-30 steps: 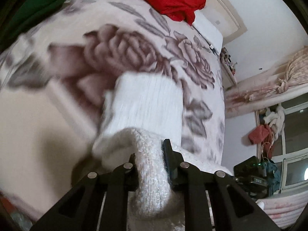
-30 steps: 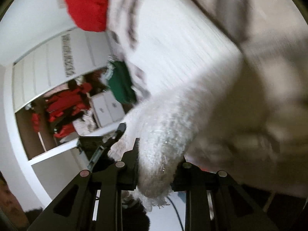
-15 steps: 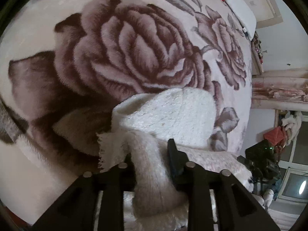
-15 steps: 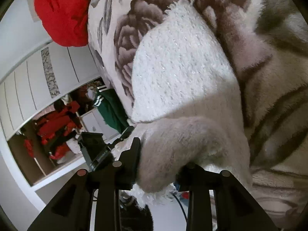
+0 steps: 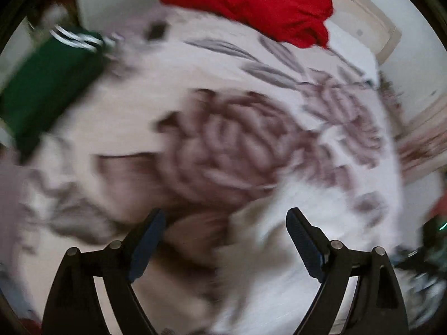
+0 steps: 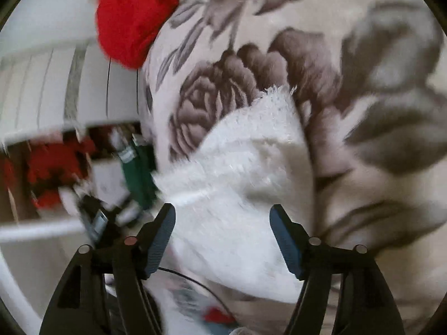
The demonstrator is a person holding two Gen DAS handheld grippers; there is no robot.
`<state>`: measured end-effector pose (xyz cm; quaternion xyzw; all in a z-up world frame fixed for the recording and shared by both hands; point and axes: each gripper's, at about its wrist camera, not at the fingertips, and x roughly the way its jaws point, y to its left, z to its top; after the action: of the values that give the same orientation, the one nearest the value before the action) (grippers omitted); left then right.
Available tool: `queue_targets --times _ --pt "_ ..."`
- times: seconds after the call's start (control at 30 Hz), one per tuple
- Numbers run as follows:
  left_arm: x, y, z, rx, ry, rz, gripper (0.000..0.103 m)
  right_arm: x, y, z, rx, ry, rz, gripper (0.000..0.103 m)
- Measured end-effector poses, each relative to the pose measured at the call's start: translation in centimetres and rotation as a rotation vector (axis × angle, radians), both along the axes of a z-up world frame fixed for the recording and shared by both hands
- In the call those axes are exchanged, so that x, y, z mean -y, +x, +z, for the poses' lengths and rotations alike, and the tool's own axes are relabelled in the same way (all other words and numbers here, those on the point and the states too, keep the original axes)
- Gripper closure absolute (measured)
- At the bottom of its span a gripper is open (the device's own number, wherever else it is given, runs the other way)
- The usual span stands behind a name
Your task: Fold large clothes
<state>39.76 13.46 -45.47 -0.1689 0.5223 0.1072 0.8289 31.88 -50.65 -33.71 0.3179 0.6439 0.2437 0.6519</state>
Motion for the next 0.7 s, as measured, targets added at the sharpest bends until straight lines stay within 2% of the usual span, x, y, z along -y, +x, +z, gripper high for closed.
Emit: queue_targets --times 0.1,0.17,0.2,0.3,0.33,0.4,0.47,0.6,0.63,0.7 --pt "0.1 -5.8 -3.5 -0.084 0.086 0.054 0.015 -0.2 -0.4 -2.4 0.003 -0.073 0.103 0.018" --pt "0.0 -10.0 -7.1 -0.173 0.073 0.099 0.015 -0.5 -0.1 -5.0 -0.007 -0.104 0.162 0.018" --pt "0.0 -12.6 -9.9 -0.239 0.055 0.129 0.015 -0.7 0.2 -6.1 -0.011 -0.105 0.183 0.017" --pt "0.0 -17.5 -15.3 -0.334 0.012 0.215 0.015 -1.9 1.8 -10.1 -0.036 -0.034 0.228 0.013" --pt "-0.1 -18.3 -16.1 -0.327 0.000 0.234 0.014 -2.4 2.4 -11.3 -0.046 0.008 0.237 0.010" --pt "-0.1 -19.5 -16.3 -0.215 0.004 0.260 0.005 -3.8 3.7 -13.7 -0.070 0.102 0.261 0.004" --pt "0.1 -19.1 -16.9 -0.205 0.029 0.265 0.000 -5.4 4.7 -15.3 -0.104 0.154 0.292 0.000" --pt "0.3 -18.2 -17.3 -0.186 0.088 0.326 0.000 -7.3 5.7 -15.1 -0.082 0.189 0.322 0.001" --pt "0.2 -17.9 -17.3 -0.189 0.090 0.338 0.000 -7.4 5.7 -15.1 -0.084 0.185 0.301 0.004" --pt "-0.1 -17.5 -17.2 -0.202 0.085 0.347 0.000 -6.9 5.2 -14.6 -0.078 0.157 0.237 0.032"
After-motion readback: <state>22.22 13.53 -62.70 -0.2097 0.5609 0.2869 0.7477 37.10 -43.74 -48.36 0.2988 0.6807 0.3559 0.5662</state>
